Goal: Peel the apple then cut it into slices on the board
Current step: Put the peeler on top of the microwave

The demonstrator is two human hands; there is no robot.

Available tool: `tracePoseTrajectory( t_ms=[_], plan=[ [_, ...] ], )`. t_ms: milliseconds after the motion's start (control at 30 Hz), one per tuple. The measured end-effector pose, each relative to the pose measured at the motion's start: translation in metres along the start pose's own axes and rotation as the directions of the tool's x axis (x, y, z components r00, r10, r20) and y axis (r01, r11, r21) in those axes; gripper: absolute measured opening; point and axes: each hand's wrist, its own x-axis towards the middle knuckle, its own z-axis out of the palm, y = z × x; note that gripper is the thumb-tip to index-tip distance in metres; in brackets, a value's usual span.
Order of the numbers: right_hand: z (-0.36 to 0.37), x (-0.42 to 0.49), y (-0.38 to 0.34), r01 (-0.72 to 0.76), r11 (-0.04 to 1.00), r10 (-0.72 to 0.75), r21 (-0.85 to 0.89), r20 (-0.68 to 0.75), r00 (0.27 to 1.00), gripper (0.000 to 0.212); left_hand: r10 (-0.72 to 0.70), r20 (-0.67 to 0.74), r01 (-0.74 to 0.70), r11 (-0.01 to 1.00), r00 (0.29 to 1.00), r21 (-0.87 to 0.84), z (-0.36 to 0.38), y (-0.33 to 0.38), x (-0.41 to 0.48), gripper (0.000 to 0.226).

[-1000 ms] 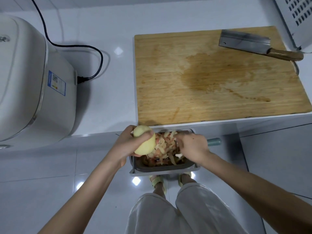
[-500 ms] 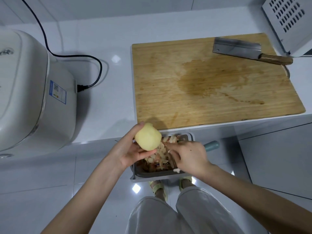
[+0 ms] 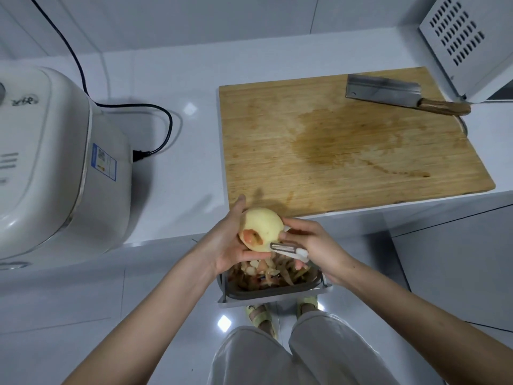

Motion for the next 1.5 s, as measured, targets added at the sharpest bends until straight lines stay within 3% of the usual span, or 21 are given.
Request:
tracePoseTrajectory(
  t_ms=[133,300,433,500,533,633,833,933,1033,1133,1200,1267,1367,1500],
  plan=[
    [-0.014,-0.003,-0.010,-0.025,0.967,0.029,0.252,-0.012,1.000,0.021,0.075,0.151,-0.075,0.997,0.986,-0.004,-0.003,0.009,-0.007,0.055],
    [-0.034,-0.003,-0.016,-0.122,0.885,0.136,0.450,0.002,0.991,0.025,0.214,0.217,-0.265,0.933,0.953,0.242,0.006,0.014,-0.005,0.055],
    [-0.056,-0.003,-0.029,-0.088,0.938,0.104,0.336,-0.029,0.994,0.017,0.226,0.150,-0.258,0.934,0.962,0.248,0.032,0.022,0.007,0.044],
    [-0.080,0.001,-0.038,-0.027,0.978,0.065,0.208,-0.180,0.982,0.013,0.238,0.098,-0.255,0.934,0.966,0.249,0.051,0.029,0.017,0.029],
    [-0.099,0.008,-0.038,0.001,0.999,0.013,0.046,-0.291,0.957,0.013,0.252,0.069,-0.262,0.931,0.965,0.253,0.061,0.033,0.023,0.024],
    [-0.170,0.028,-0.036,-0.011,0.892,-0.239,-0.452,-0.493,0.836,0.020,0.301,0.018,-0.294,0.912,0.953,0.286,0.095,0.049,0.045,0.013],
    [-0.301,0.054,-0.051,-0.051,0.728,-0.411,-0.683,-0.496,0.765,0.039,0.339,-0.074,-0.297,0.894,0.938,0.335,0.175,0.080,0.104,0.029],
    [-0.360,0.058,-0.093,-0.021,0.624,-0.600,-0.782,-0.496,0.628,0.029,0.339,-0.116,-0.290,0.905,0.933,0.312,0.219,0.100,0.130,0.032],
    [-0.413,0.054,-0.153,0.024,0.497,-0.795,-0.868,-0.444,0.413,0.027,0.359,-0.135,-0.303,0.898,0.924,0.319,0.261,0.125,0.148,0.034],
    [-0.453,0.049,-0.207,-0.074,0.331,-0.928,-0.941,-0.339,0.154,0.021,0.406,-0.145,-0.345,0.882,0.902,0.319,0.297,0.144,0.152,0.038],
    [-0.477,0.050,-0.234,-0.163,0.295,-0.949,-0.941,-0.309,0.064,0.022,0.441,-0.152,-0.379,0.870,0.885,0.315,0.313,0.154,0.151,0.040],
    [-0.503,0.054,-0.255,-0.242,0.311,-0.931,-0.919,-0.346,0.116,0.023,0.462,-0.154,-0.399,0.861,0.873,0.316,0.325,0.163,0.150,0.043],
    [-0.542,0.065,-0.267,-0.316,0.381,-0.834,-0.869,-0.471,0.287,0.026,0.465,-0.168,-0.404,0.863,0.869,0.303,0.341,0.175,0.151,0.047],
    [-0.564,0.075,-0.262,-0.304,0.379,-0.821,-0.874,-0.469,0.326,0.024,0.468,-0.150,-0.409,0.860,0.871,0.304,0.356,0.185,0.149,0.045]
  ],
)
